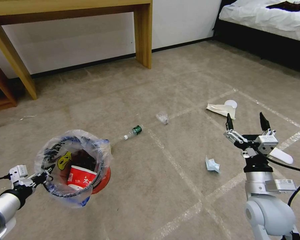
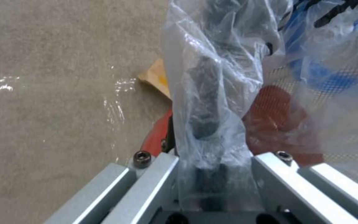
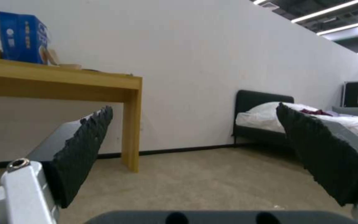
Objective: Pick up the trash bin and place the garbage on the floor into it.
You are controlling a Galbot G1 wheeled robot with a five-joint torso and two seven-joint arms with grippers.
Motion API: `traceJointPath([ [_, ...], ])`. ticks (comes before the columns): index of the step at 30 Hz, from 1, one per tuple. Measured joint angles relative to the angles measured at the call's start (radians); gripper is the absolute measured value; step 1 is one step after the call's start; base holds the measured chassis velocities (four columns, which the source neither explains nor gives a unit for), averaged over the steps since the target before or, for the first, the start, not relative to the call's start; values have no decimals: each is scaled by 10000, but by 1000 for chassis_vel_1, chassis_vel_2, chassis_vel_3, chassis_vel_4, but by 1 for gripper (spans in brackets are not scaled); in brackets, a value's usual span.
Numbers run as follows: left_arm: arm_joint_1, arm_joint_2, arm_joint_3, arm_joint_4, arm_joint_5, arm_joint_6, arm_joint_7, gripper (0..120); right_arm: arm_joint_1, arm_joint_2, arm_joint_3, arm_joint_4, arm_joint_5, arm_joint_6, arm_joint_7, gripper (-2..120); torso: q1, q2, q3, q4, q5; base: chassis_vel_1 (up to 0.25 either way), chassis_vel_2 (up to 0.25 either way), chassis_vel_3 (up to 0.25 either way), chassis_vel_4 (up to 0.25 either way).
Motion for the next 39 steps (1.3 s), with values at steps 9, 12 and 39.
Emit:
traceJointPath([
  [9, -58, 65, 18, 116, -5, 0, 0, 1, 106, 8, -39, -75, -44, -30, -7, 100, 0, 0, 0, 1, 0, -79, 86, 89, -73],
  [12, -60, 80, 34, 136, -5, 0, 0, 1, 148, 14, -61, -121, -178, 22, -70, 100, 0, 0, 0, 2, 0, -78, 97, 88, -84],
  [39, -54, -29, 144, 274, 161, -2, -11, 1, 104, -40, -129, -166, -517, -133, -94, 100, 0, 0, 0, 2, 1, -10, 10, 10, -9],
])
